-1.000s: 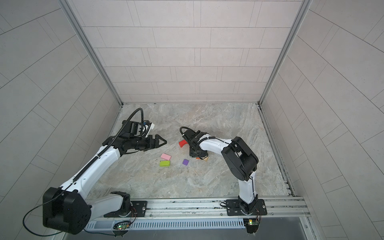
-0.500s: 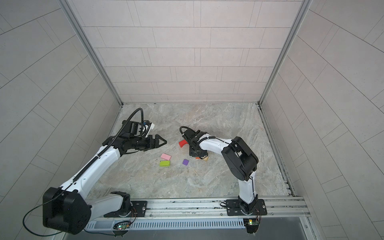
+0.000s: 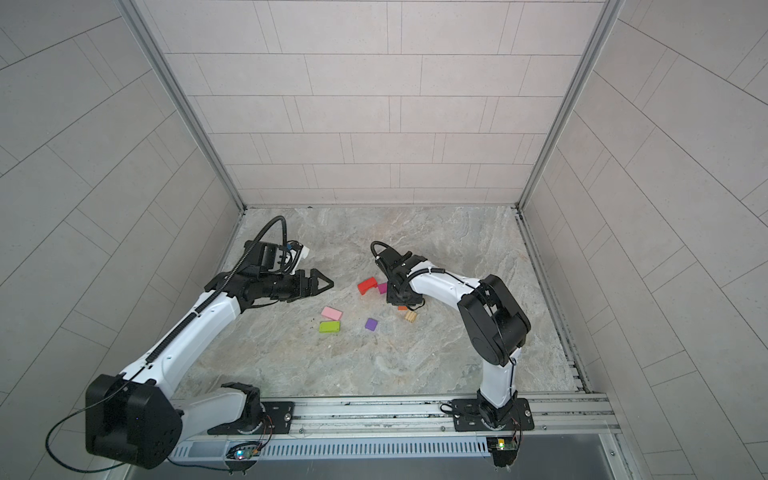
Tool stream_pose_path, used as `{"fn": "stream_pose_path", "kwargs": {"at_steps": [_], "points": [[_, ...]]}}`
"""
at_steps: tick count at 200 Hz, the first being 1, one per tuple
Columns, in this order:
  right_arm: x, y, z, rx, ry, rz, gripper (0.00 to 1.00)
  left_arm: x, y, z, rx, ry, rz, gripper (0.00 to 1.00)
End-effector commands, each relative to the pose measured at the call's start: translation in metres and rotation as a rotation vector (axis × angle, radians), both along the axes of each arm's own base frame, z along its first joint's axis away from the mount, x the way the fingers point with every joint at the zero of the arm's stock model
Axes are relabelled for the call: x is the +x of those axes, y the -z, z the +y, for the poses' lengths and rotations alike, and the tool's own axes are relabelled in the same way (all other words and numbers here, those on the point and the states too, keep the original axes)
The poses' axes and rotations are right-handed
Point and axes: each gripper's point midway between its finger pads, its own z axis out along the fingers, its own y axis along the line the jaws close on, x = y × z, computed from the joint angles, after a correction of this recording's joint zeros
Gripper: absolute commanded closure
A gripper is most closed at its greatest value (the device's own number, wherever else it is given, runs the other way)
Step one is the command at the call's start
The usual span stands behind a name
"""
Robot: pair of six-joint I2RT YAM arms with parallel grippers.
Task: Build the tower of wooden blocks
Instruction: 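Lift the orange-red bar with the right gripper and carry it over the wooden bars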
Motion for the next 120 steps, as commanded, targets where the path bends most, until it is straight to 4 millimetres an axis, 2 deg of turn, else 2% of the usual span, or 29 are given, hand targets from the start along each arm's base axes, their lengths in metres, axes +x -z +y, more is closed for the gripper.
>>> {"fn": "stream_pose_path", "kwargs": {"at_steps": [1,46,85,120], "points": [[0.006,-0.024,-0.011,0.018,0.004,-0.021,0.79,-0.002,0.0,-0.001,-0.006,0.004,-0.005,0.08],[0.023,-0.027,-0.036,0.034,0.045,-0.001,0.79,-0.002,0.001,-0.001,-0.006,0.004,-0.002,0.08],[0.039,-0.027,-0.048,0.038,0.062,0.005,0.79,-0.002,0.001,0.0,-0.002,0.001,-0.002,0.08],[0.048,-0.018,-0.054,0.038,0.073,0.027,0.78,-0.002,0.002,0.0,0.0,0.001,0.0,0.08]]}}
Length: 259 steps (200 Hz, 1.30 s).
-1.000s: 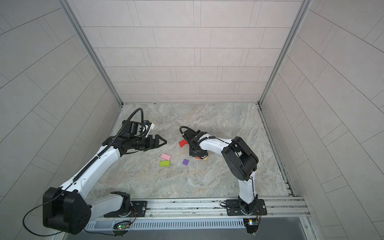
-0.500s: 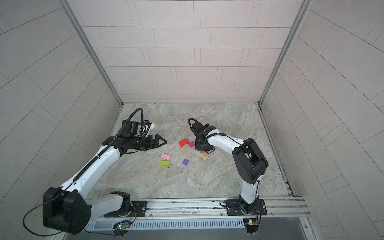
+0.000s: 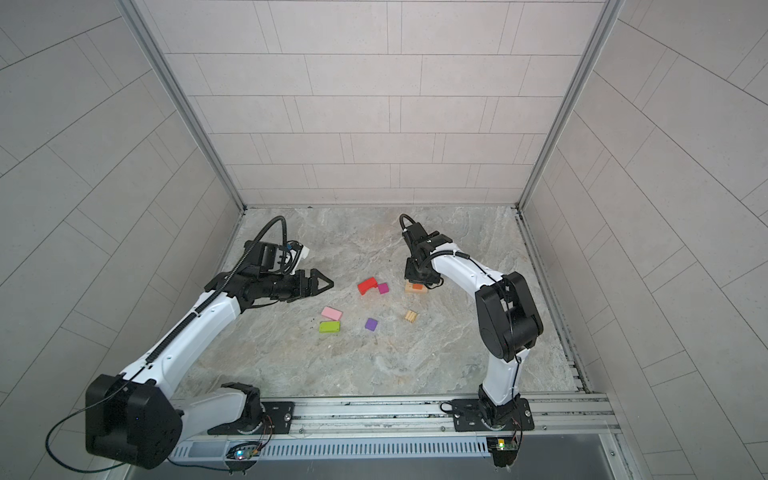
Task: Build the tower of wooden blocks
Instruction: 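Lift the orange-red bar with the right gripper and carry it over the wooden bars, then lower the orange-red bar onto the middle of the three wooden bars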
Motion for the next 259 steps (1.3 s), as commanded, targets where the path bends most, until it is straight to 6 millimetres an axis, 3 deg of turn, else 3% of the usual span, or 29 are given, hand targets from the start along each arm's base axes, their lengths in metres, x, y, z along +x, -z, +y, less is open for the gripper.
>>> {"fn": "stream_pose_path", "kwargs": {"at_steps": [1,57,259], "points": [[0.0,0.011,-0.005,-0.019,-0.012,0.048,0.78,-0.002,0.002,0.0,0.0,0.001,0.0,0.08],[0.008,0.023,-0.011,-0.03,-0.004,0.073,0.78,-0.002,0.002,0.0,0.002,0.001,0.0,0.08],[0.019,0.03,-0.02,-0.043,-0.008,0.085,0.78,-0.002,0.002,-0.001,-0.004,0.005,0.002,0.08]]}}
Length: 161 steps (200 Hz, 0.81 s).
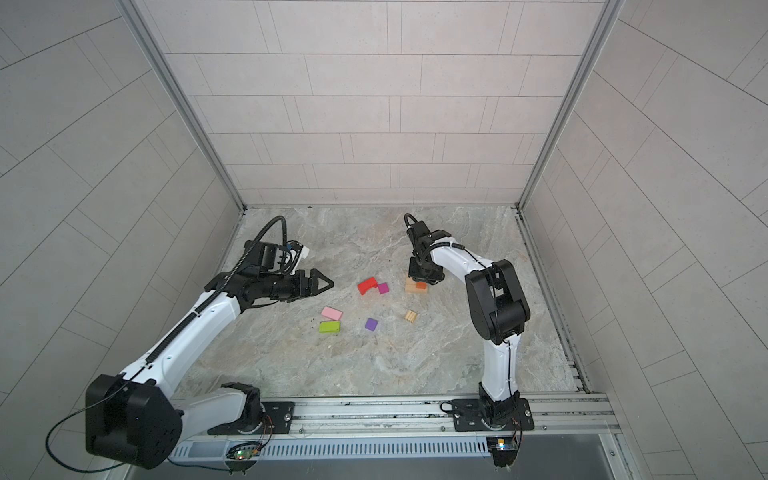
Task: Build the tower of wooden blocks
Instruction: 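Lower the orange-red bar onto the middle of the three wooden bars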
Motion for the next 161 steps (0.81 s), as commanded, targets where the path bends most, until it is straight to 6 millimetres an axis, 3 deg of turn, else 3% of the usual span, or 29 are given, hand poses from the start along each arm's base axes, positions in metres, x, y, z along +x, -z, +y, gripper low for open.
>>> {"fn": "stream_pose_path", "kwargs": {"at_steps": [1,161], "points": [[0.0005,0.0006,-0.0049,-0.021,0.0,0.014,0.78,-0.002,0.0017,-0.0012,-0.004,0.005,0.002,0.08],[0.0057,0.0067,-0.0038,-0.027,-0.003,0.024,0.78,-0.0022,0.0011,-0.0009,-0.002,0.005,-0.001,0.08]]}}
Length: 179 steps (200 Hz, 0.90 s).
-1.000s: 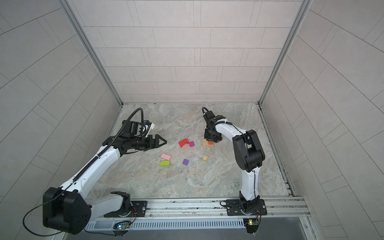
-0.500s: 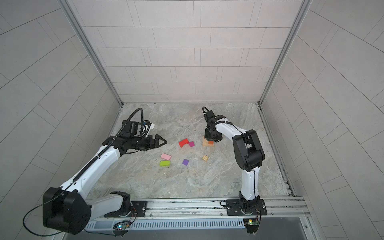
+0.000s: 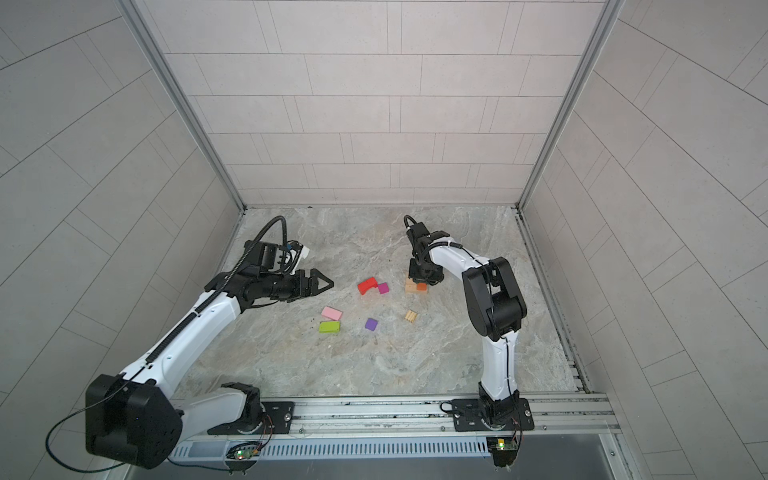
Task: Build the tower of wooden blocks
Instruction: 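Lower the orange-red bar onto the middle of the three wooden bars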
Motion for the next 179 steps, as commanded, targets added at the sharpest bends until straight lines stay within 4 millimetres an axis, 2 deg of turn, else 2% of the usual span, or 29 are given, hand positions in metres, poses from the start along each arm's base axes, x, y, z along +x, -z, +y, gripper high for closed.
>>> {"fn": "stream_pose_path", "kwargs": {"at_steps": [1,120,179], "points": [[0.004,-0.0042,-0.0027,-0.015,0.0,-0.002,0.78,-0.0022,0.0012,-0.0007,-0.002,0.004,-0.001,0.08],[0.0035,-0.0069,-0.0054,-0.03,-0.002,-0.002,0.78,-0.0023,0.001,-0.001,-0.003,0.005,0.0,0.08],[0.003,-0.0016,-0.0051,-0.032,-0.001,0.01,0.78,-0.0025,0.0009,-0.0007,-0.004,0.004,-0.001,0.08]]}}
